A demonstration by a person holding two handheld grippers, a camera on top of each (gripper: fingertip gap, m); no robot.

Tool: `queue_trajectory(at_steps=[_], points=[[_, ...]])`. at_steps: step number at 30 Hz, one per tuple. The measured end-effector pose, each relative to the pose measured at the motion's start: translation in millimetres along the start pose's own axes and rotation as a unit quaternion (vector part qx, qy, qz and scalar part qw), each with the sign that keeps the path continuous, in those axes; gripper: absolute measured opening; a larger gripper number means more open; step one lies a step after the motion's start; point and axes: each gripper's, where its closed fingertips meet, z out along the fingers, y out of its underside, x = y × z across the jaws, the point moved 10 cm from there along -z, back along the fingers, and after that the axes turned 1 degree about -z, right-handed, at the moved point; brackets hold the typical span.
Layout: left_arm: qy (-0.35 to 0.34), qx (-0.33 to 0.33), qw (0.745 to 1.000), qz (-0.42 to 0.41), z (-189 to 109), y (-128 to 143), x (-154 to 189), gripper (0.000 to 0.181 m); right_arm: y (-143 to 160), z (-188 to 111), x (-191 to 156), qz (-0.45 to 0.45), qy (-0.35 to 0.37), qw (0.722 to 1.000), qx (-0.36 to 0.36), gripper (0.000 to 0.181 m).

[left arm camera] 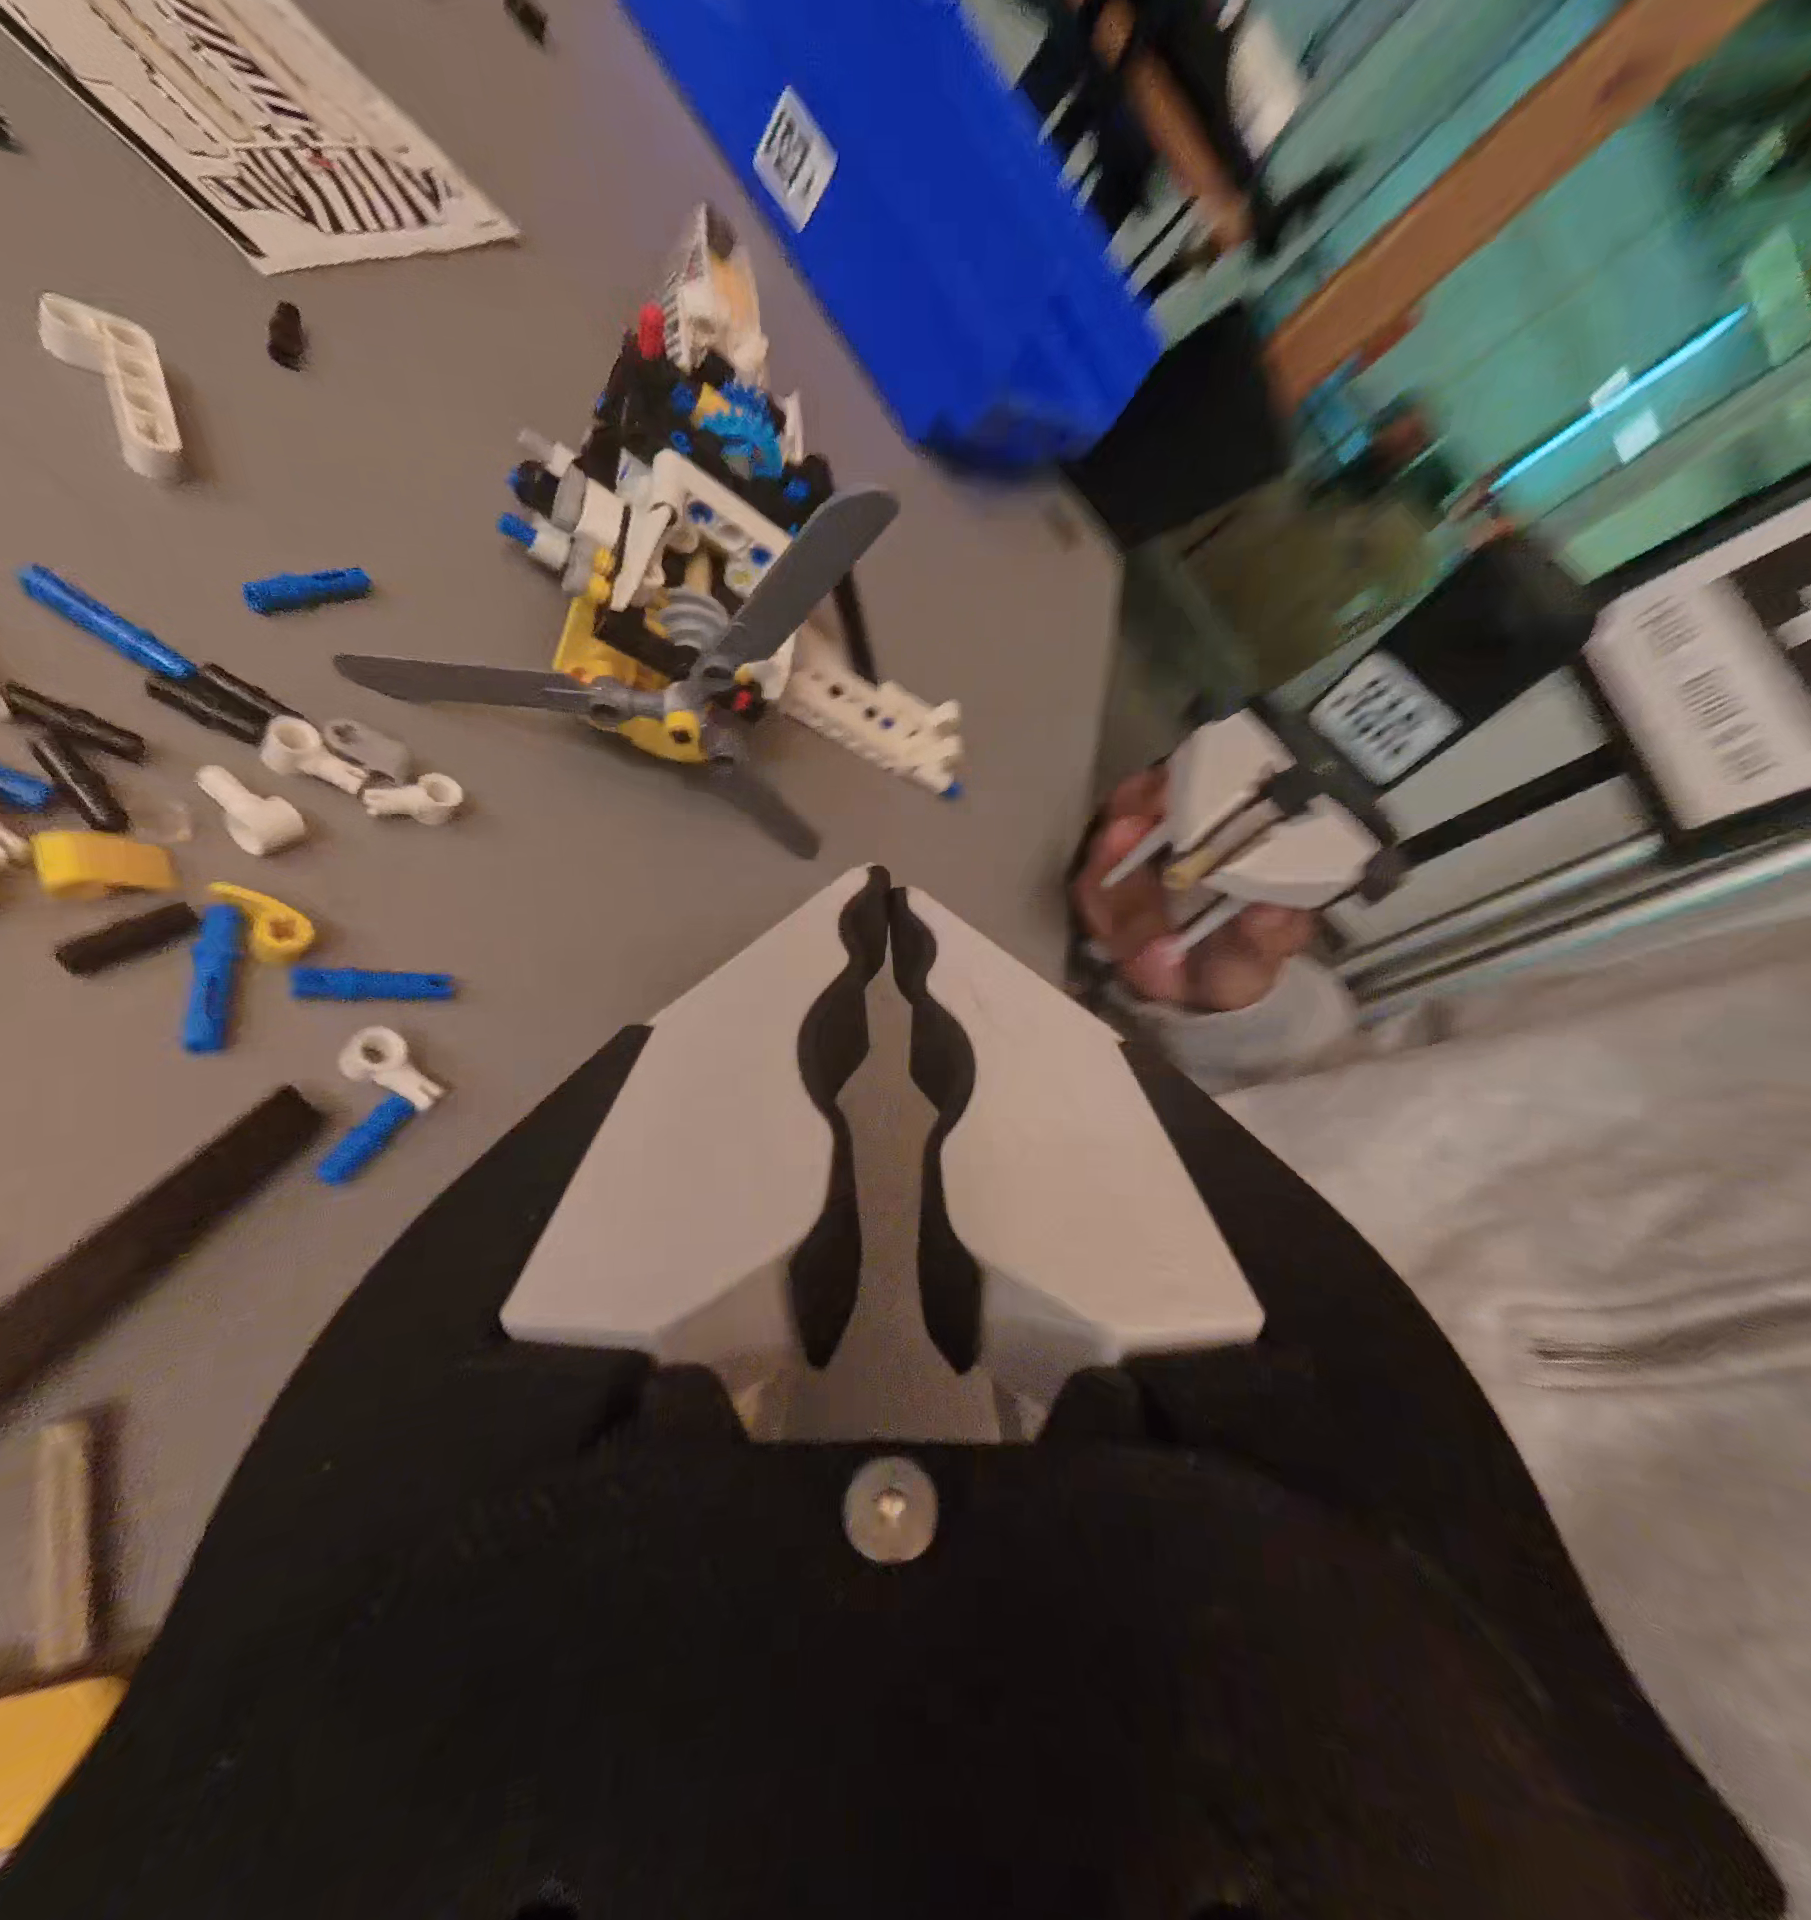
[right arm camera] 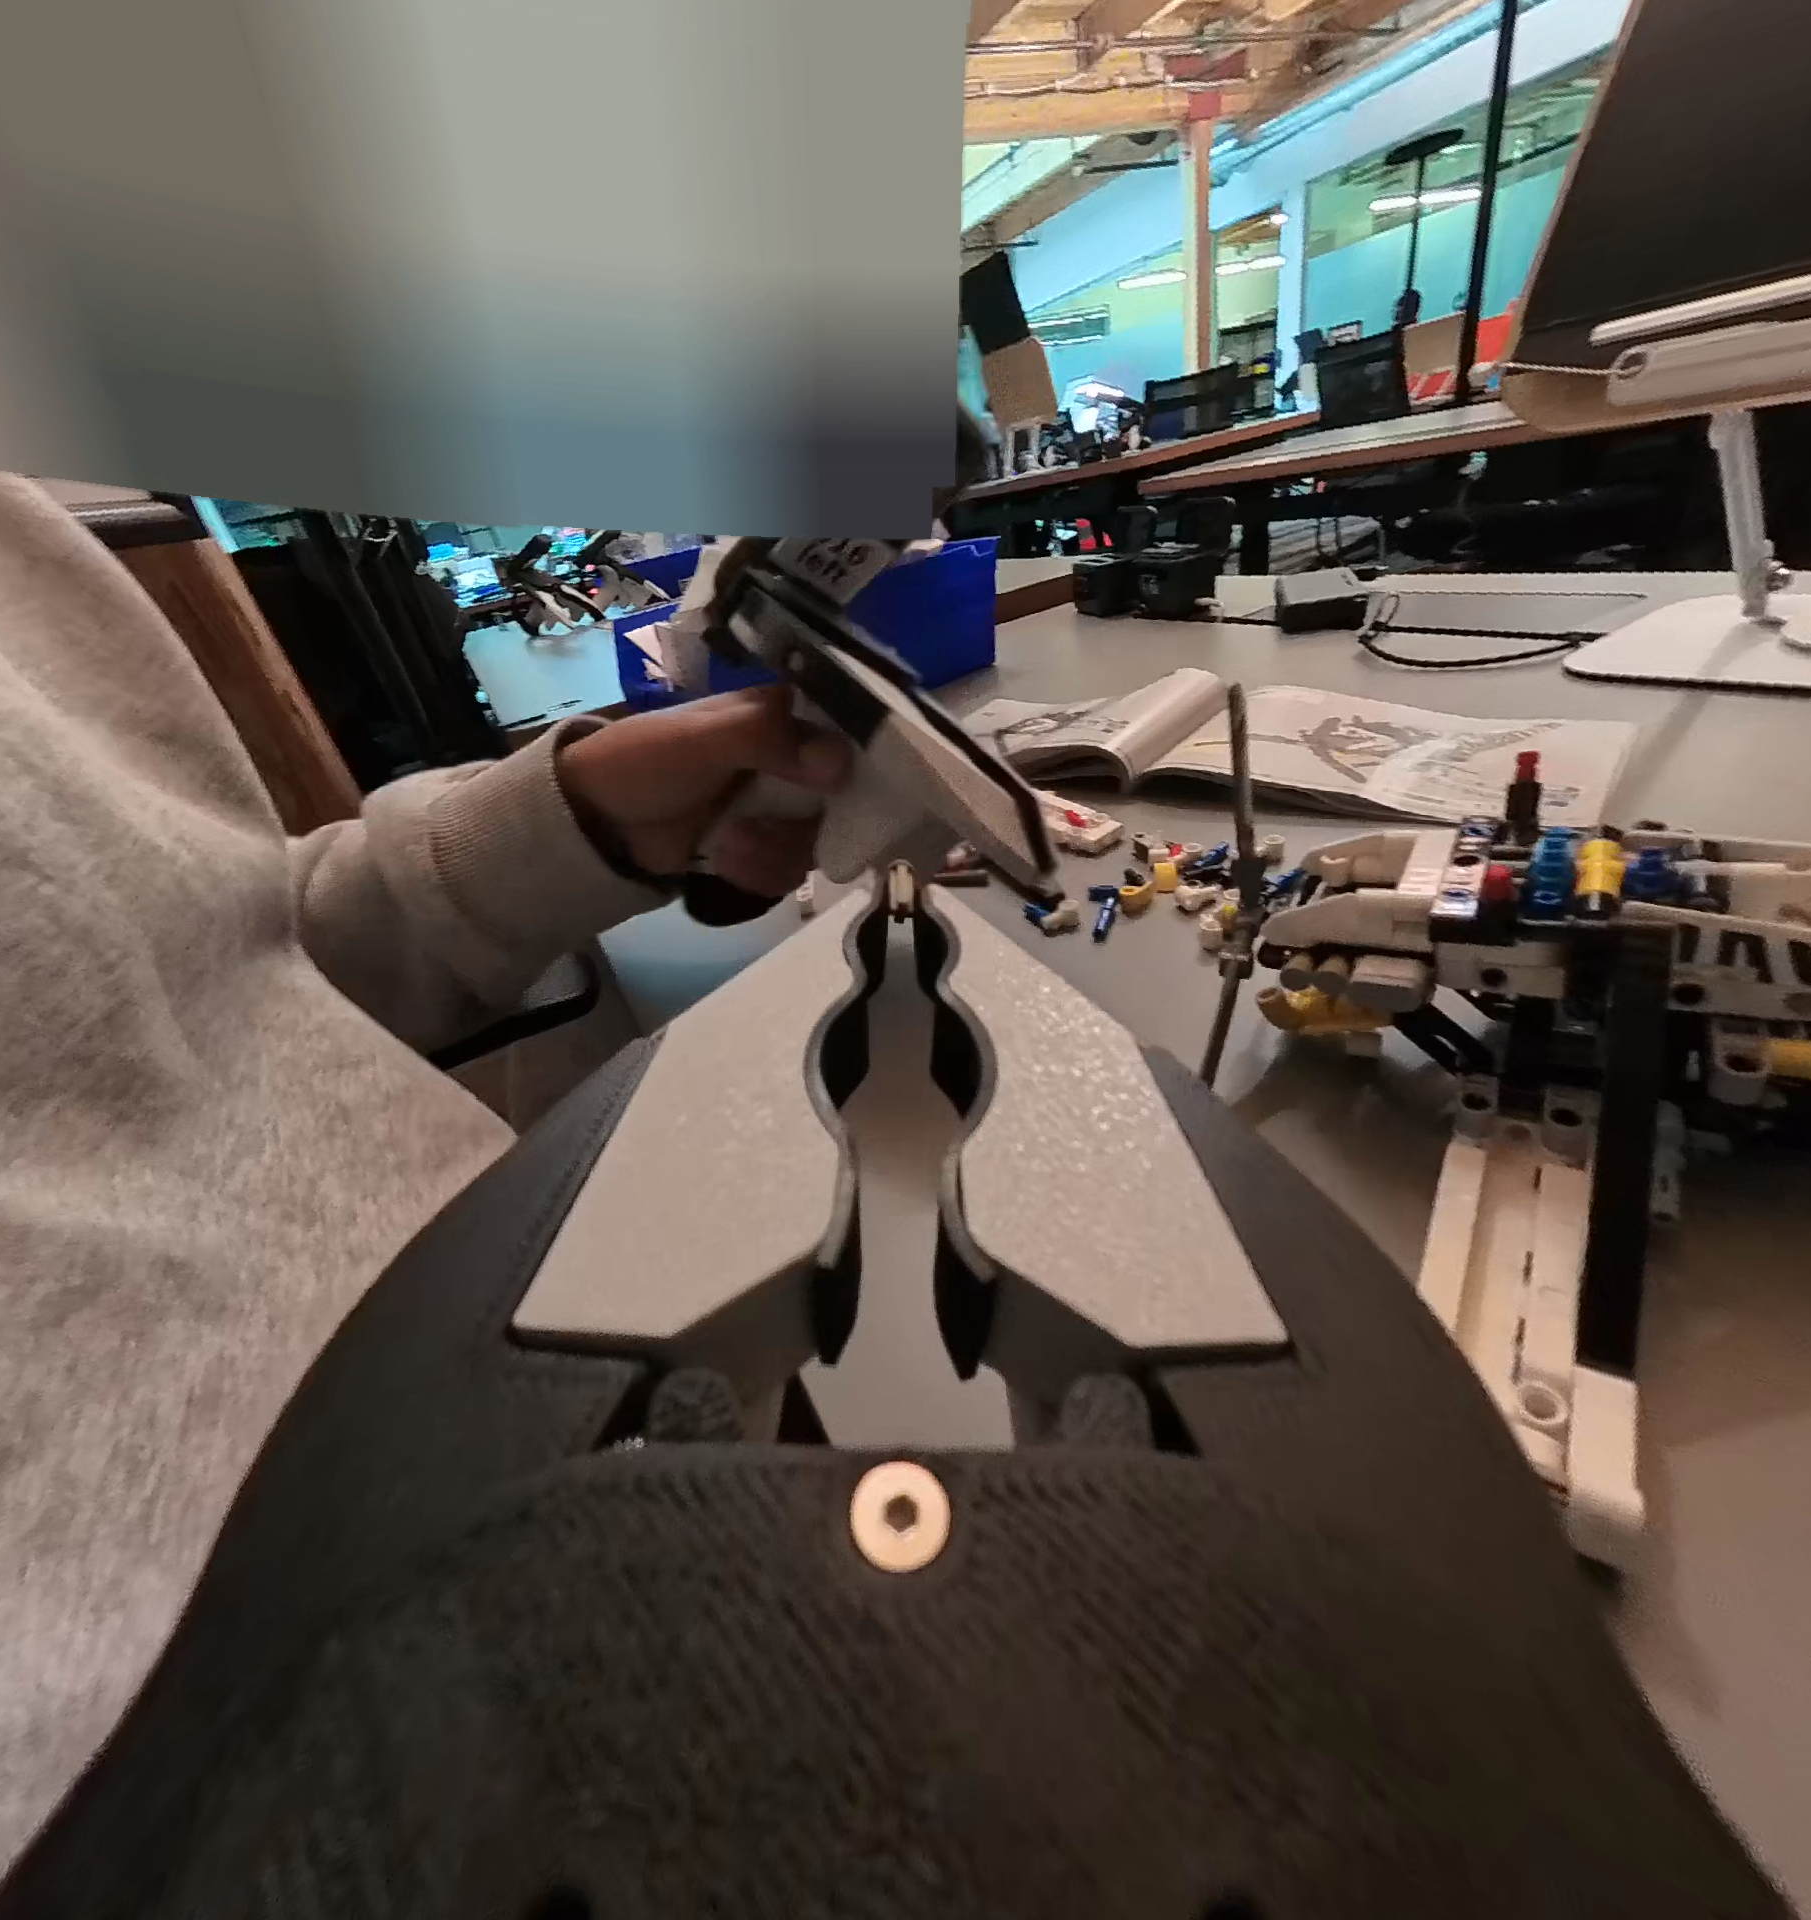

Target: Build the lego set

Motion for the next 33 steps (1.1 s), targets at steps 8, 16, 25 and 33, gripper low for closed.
queue_trajectory(at_steps=[8, 16, 25, 33], points=[[0.149, 0.061, 0.976, -0.144, 1, 32, 6, 0.0, 2, 7, 2, 0.002, 0.044, 0.998, -0.034, 0.003], [0.057, 0.008, 0.991, -0.119, 18, 46, 7, 0.0, 9, 14, -1, -0.02, 0.05, 0.994, -0.091, 0.003], [-0.077, -0.1, 0.991, 0.05, 29, 57, 25, 0.0, 16, 19, -4, -0.062, 0.067, 0.986, -0.143, 0.003], [-0.064, -0.057, 0.996, 0.032, 17, 52, 19, 0.005, 12, 10, 8, -0.025, 0.105, 0.987, -0.123, 0.003]])
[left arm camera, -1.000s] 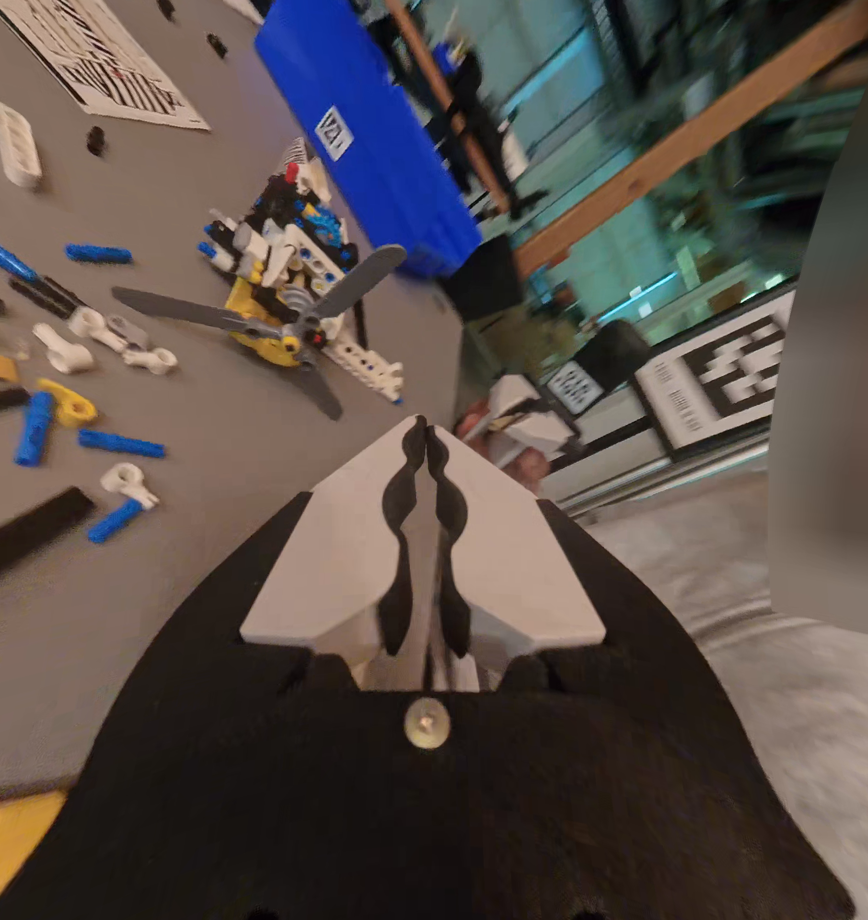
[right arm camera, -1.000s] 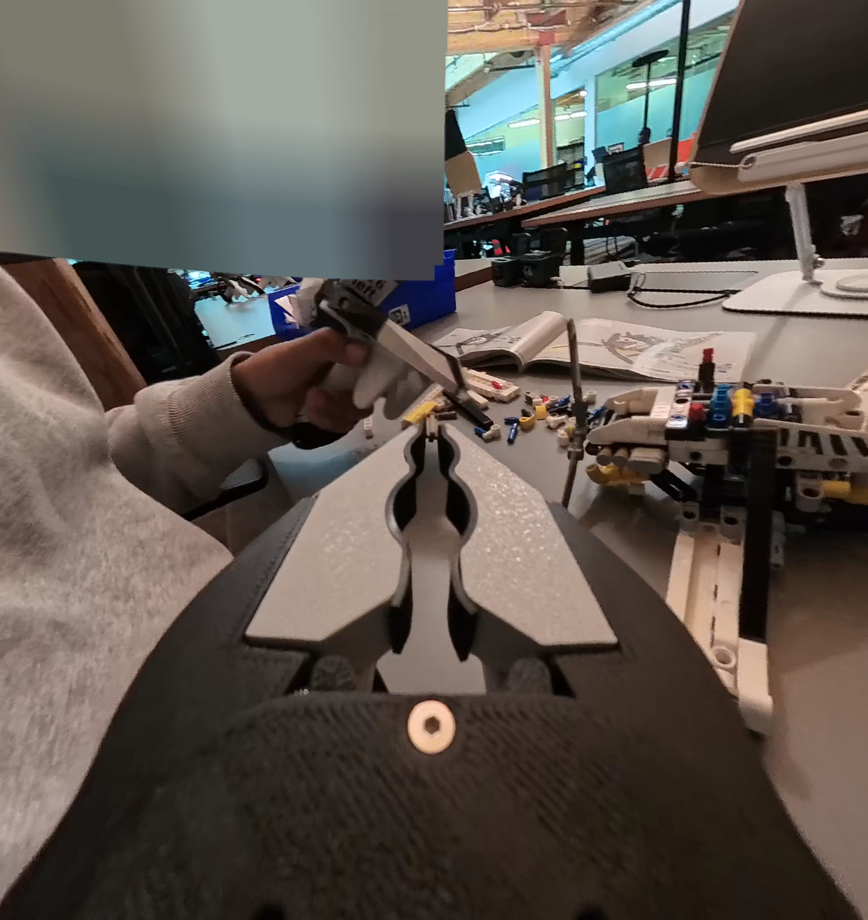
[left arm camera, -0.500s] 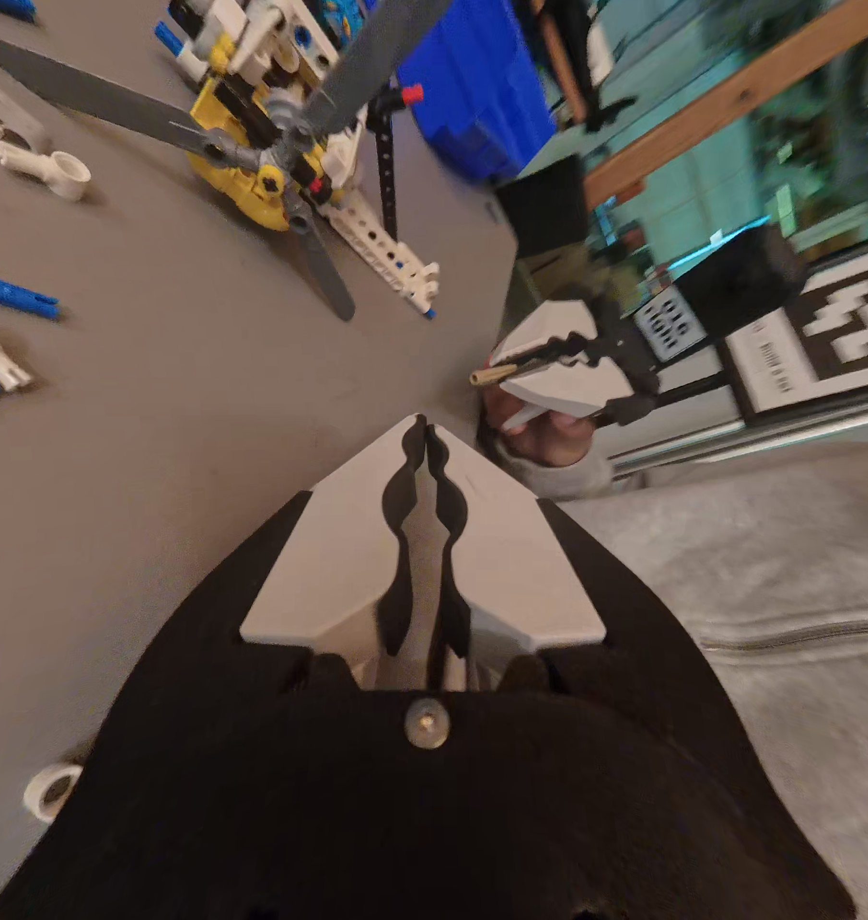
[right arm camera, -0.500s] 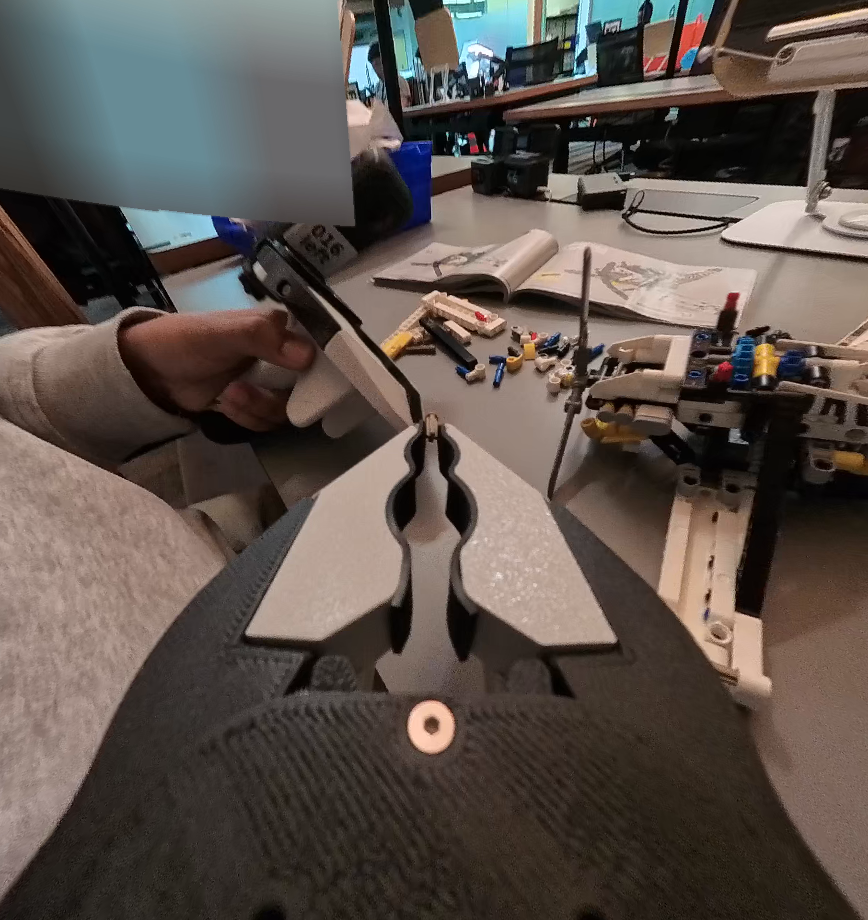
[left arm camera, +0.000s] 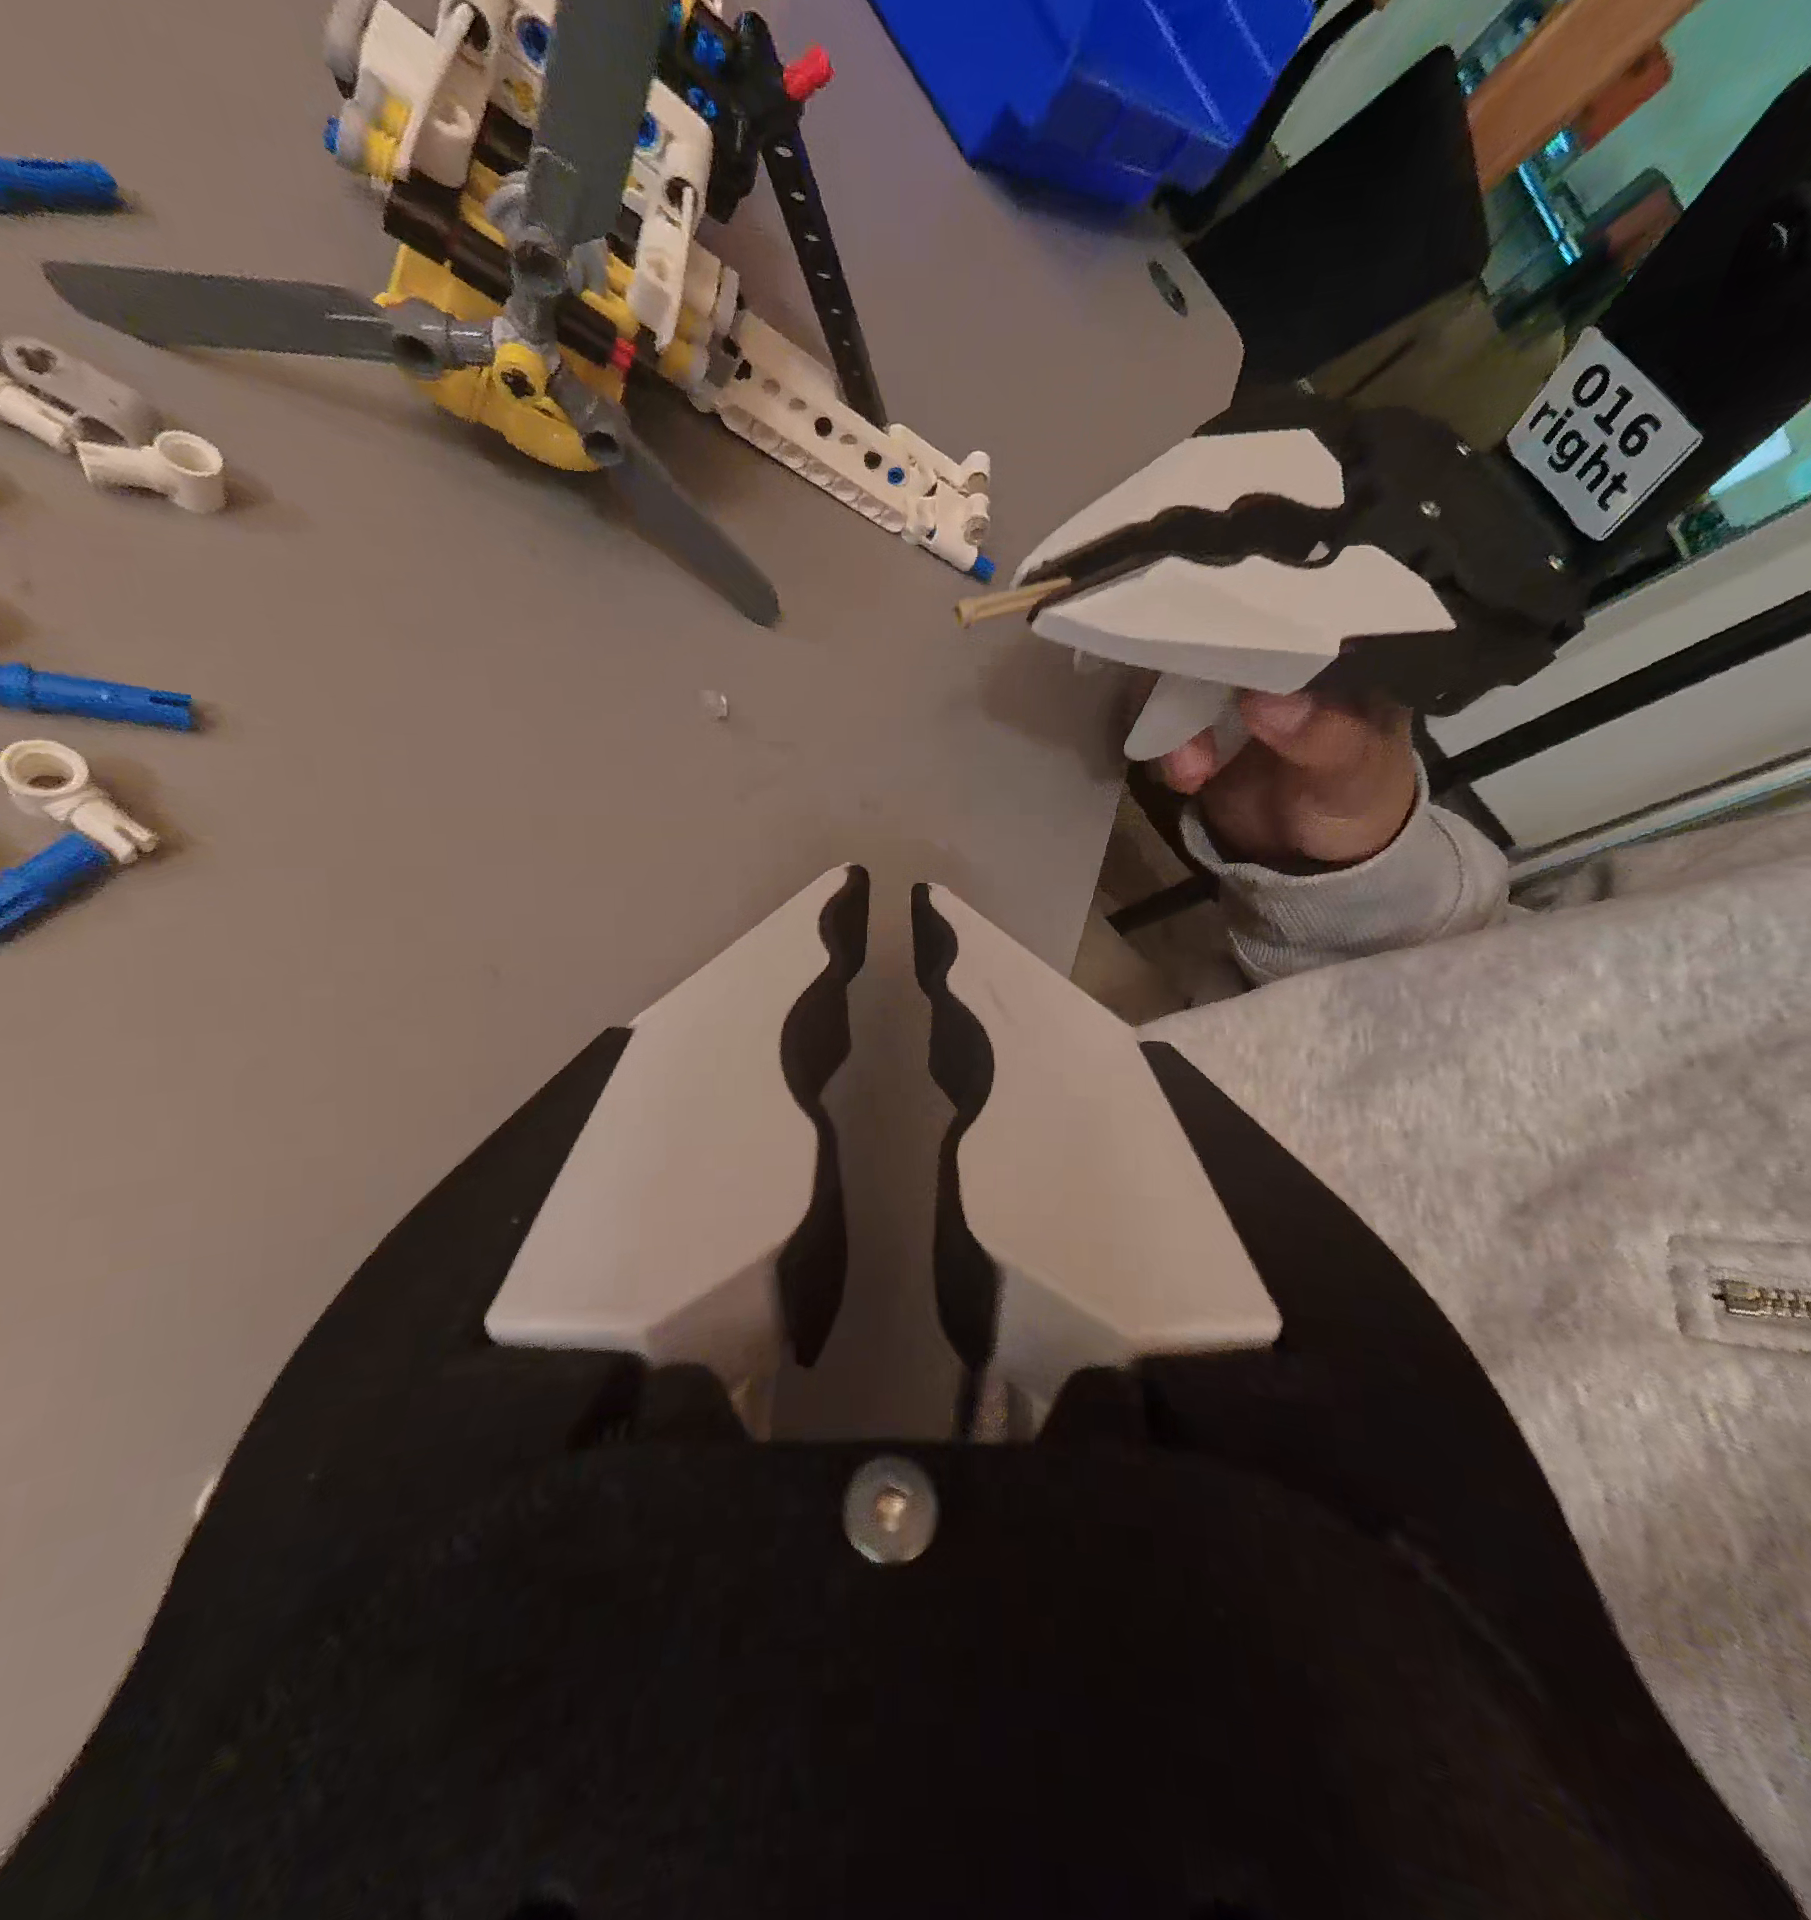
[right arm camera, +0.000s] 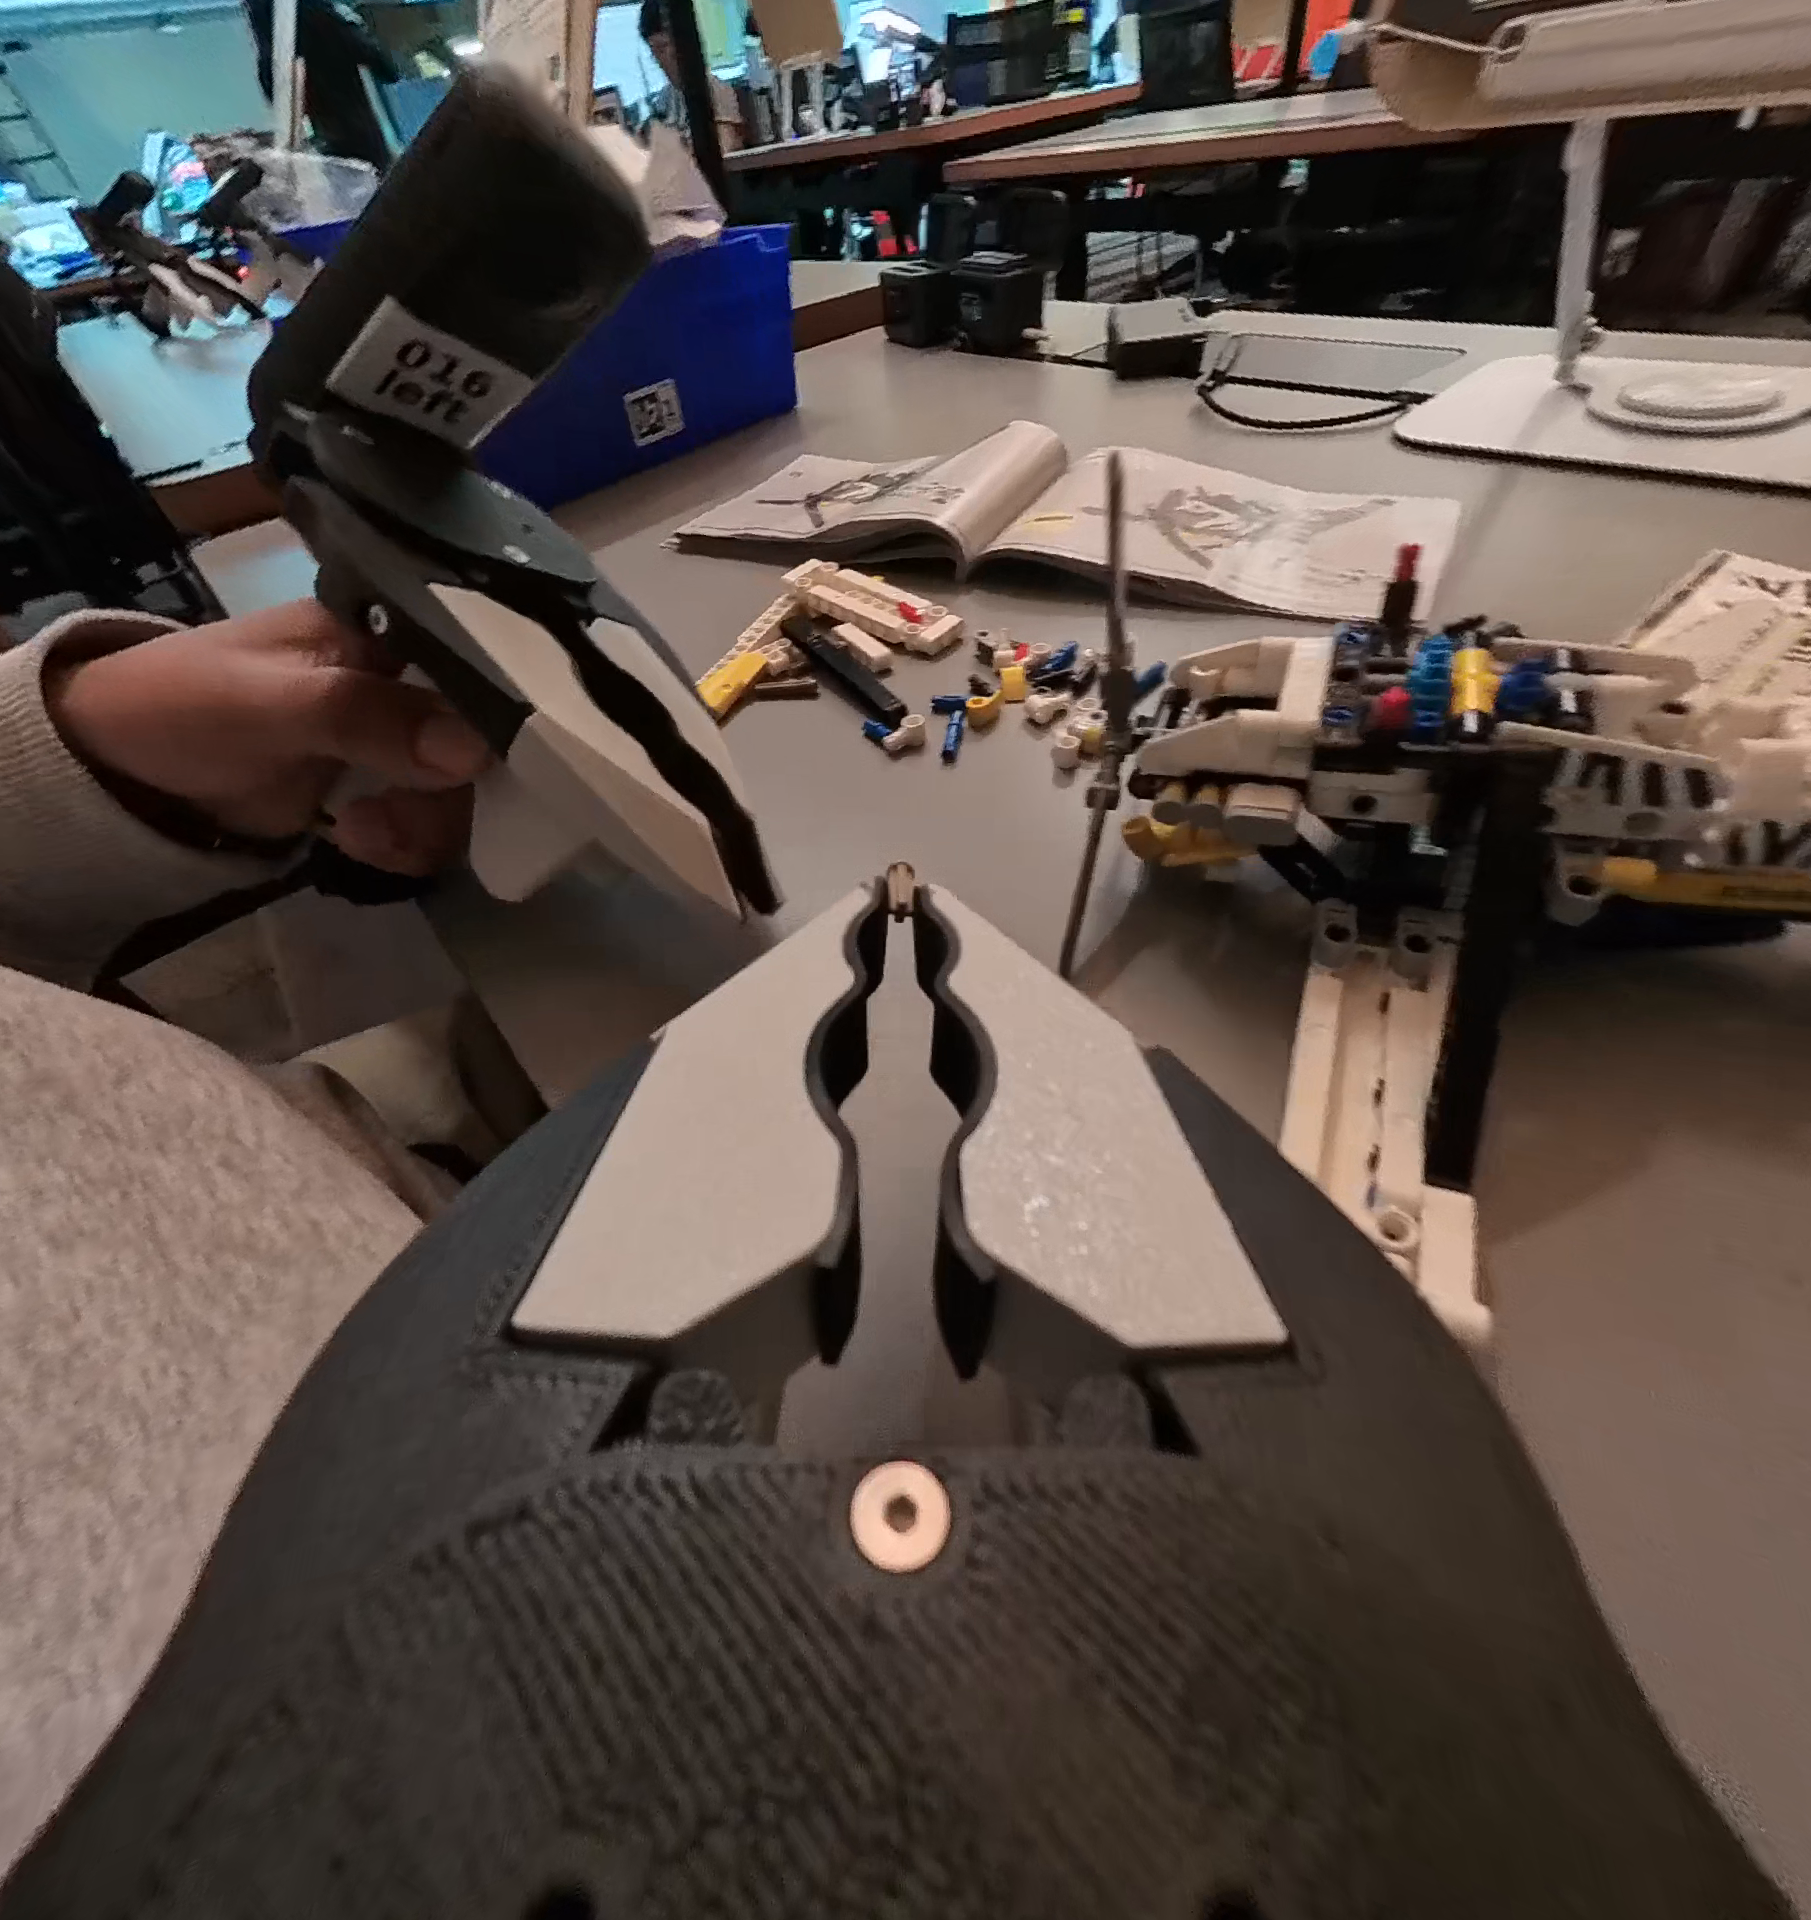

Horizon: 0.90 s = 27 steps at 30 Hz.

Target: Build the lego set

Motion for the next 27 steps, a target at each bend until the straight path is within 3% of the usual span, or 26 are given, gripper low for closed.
queue_trajectory(at_steps=[8, 14, 20, 24, 27], points=[[-0.052, 0.001, 0.998, 0.027, 11, -17, -3, 0.012, 0, -4, 7, 0.022, 0.008, 1.0, 0.009, 0.003], [-0.131, -0.014, 0.988, 0.085, 26, -30, -6, 0.019, 1, -3, 6, 0.014, 0.007, 1.0, 0.008, 0.003], [-0.176, -0.056, 0.976, 0.118, 40, -37, -10, 0.011, 1, -3, 6, 0.012, 0.007, 1.0, 0.007, 0.003], [-0.162, -0.079, 0.977, 0.117, 39, -34, -5, 0.004, 1, -3, 6, 0.014, 0.006, 1.0, 0.01, 0.003], [-0.118, -0.053, 0.988, 0.084, 30, -31, -2, 0.004, 2, -4, 6, 0.014, 0.006, 1.0, 0.011, 0.003]])
